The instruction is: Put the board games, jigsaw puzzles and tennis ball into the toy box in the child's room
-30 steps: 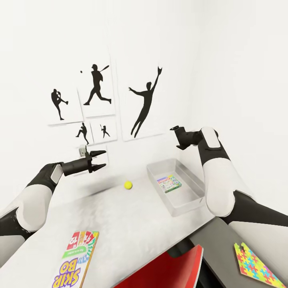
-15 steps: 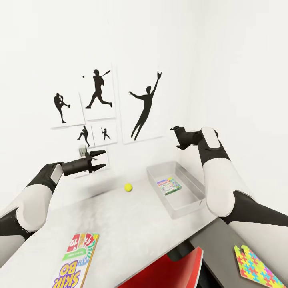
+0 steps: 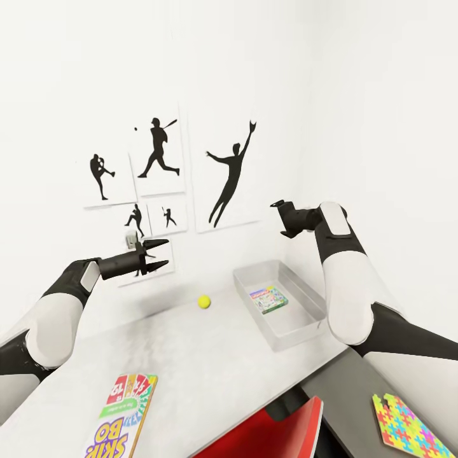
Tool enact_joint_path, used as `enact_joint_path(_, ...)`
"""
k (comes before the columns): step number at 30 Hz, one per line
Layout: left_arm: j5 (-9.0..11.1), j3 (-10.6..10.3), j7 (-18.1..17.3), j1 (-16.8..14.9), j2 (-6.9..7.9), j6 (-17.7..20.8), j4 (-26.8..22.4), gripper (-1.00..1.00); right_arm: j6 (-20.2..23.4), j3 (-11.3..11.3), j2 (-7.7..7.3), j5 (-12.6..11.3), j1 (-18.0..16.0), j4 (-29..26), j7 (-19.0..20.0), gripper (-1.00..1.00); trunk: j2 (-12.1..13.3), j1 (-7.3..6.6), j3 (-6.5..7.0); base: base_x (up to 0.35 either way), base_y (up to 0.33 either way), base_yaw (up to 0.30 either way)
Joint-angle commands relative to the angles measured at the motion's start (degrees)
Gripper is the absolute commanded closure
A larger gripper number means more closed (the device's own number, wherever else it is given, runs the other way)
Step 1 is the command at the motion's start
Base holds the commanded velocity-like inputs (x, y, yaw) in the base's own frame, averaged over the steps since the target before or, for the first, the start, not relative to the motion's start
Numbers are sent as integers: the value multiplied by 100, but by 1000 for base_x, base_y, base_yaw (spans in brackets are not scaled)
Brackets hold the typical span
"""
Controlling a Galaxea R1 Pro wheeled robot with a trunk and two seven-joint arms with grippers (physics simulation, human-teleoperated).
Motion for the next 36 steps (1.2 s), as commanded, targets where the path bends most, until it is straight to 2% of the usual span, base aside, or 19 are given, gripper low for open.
enact_joint_path(1,-56,38,-37,-5,-3,42,0,-100,4,-24,6,-60,-3,-10,-57,-100,-5,3,5,0,0,0)
enact_joint_path(30,-56,30,-37,-5,-5,42,1,-100,-4,-15,6,-54,5,-10,-58,-100,-5,3,271,-1,0,0)
enact_joint_path(36,-58,31,-37,-5,-5,42,0,-100,-4,-16,6,-54,5,-10,-59,-100,-5,3,293,-202,0,0)
